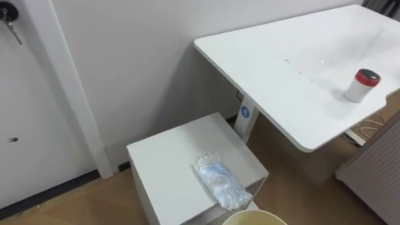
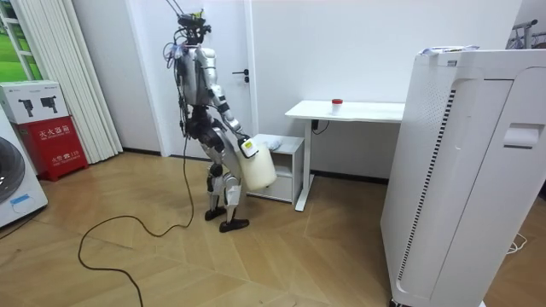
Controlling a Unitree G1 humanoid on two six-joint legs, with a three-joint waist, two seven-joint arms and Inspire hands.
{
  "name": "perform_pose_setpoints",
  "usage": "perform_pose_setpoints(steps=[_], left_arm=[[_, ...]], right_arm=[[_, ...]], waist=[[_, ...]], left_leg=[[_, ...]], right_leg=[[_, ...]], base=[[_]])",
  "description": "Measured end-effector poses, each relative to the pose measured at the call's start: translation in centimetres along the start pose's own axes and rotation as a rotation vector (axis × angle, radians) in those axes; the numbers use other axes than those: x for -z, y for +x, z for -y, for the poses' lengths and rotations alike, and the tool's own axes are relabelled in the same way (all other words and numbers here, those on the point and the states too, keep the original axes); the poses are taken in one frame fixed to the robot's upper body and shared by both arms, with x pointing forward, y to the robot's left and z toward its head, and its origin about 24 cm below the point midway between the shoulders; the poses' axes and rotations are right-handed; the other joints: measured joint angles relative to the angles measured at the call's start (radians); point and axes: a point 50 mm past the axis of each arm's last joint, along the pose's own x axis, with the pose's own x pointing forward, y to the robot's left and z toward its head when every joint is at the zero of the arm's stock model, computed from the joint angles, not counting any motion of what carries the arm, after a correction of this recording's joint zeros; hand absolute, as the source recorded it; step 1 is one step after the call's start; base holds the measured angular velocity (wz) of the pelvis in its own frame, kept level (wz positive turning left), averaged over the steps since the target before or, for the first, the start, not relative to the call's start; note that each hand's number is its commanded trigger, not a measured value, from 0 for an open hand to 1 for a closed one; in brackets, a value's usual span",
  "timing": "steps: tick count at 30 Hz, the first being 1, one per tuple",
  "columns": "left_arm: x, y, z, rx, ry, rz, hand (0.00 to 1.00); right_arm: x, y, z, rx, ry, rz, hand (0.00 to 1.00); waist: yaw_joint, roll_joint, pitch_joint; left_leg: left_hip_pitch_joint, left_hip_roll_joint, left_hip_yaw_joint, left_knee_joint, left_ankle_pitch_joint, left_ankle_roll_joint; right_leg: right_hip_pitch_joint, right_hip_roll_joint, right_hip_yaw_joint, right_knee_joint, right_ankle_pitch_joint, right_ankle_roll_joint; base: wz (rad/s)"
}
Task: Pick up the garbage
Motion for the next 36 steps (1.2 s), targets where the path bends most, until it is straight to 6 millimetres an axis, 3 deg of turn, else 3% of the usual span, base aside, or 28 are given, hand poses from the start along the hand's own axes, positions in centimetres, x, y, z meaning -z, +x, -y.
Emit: perform_pose_setpoints(steps=[5, 8, 14, 19, 21, 26, 31, 34, 36], left_arm=[[-1.0, 0.2, -0.1, -0.058, -0.007, 0.044, 0.0], [-1.9, 0.5, -0.3, -0.099, -0.015, 0.076, 0.0], [-3.6, 0.8, -0.1, -0.134, 0.016, 0.156, 0.0], [-5.5, 1.0, 0.5, -0.118, 0.051, 0.235, 0.0], [-6.7, 1.2, 0.8, -0.115, 0.064, 0.277, 0.0], [-8.6, 1.4, 0.8, -0.146, 0.088, 0.347, 0.0], [-10.5, 1.5, 0.9, -0.175, 0.121, 0.423, 0.0], [-11.8, 1.6, 0.6, -0.214, 0.14, 0.476, 0.0], [-12.5, 1.4, 0.7, -0.226, 0.141, 0.516, 0.0]], right_arm=[[-1.1, 0.4, -0.9, -0.044, -0.053, 0.013, 1.0], [-2.0, 0.6, -1.1, -0.046, -0.057, 0.037, 1.0], [-2.0, 0.6, -0.7, -0.035, -0.036, 0.048, 1.0], [-2.5, 0.6, -0.6, -0.018, 0.003, 0.077, 1.0], [-3.1, 0.7, -0.5, -0.003, 0.001, 0.098, 1.0], [-3.8, 0.8, -0.5, 0.003, -0.001, 0.122, 1.0], [-4.3, 0.7, 0.2, 0.015, -0.005, 0.146, 1.0], [-4.7, 0.7, 0.3, 0.02, 0.012, 0.155, 1.0], [-4.8, 0.7, 0.3, 0.028, 0.017, 0.156, 1.0]], waist=[[-0.01, 0.007, 0.0019], [-0.033, 0.012, 0.0195], [-0.058, 0.01, 0.0243], [-0.096, 0.019, 0.0319], [-0.107, 0.026, 0.0395], [-0.145, 0.032, 0.0429], [-0.172, 0.05, 0.0535], [-0.191, 0.056, 0.0544], [-0.198, 0.063, 0.0563]], left_leg=[[-0.004, 0.019, 0.0, -0.05, 0.008, -0.025], [-0.014, 0.024, 0.008, -0.069, 0.008, -0.033], [-0.033, 0.03, 0.051, -0.082, 0.01, -0.035], [-0.085, 0.033, 0.055, -0.067, 0.01, -0.035], [-0.101, 0.034, 0.069, -0.063, 0.01, -0.035], [-0.138, 0.036, 0.085, -0.054, 0.009, -0.035], [-0.169, 0.04, 0.089, -0.035, 0.009, -0.035], [-0.195, 0.048, 0.099, -0.014, 0.006, -0.035], [-0.21, 0.067, 0.107, 0.012, -0.012, -0.038]], right_leg=[[-0.001, 0.033, 0.0, -0.058, 0.015, -0.012], [-0.019, 0.04, 0.001, -0.072, 0.02, -0.019], [-0.07, 0.042, 0.018, -0.069, 0.021, -0.022], [-0.119, 0.042, 0.021, -0.065, 0.023, -0.024], [-0.146, 0.041, 0.034, -0.051, 0.024, -0.027], [-0.207, 0.041, 0.055, -0.013, 0.022, -0.032], [-0.238, 0.042, 0.059, 0.003, 0.024, -0.039], [-0.266, 0.044, 0.067, 0.019, 0.025, -0.041], [-0.273, 0.06, 0.073, 0.022, 0.028, -0.048]], base=[[-0.07], [-0.14], [-0.19], [-0.06], [-0.15], [-0.12], [-0.01], [-0.1], [-0.2]])
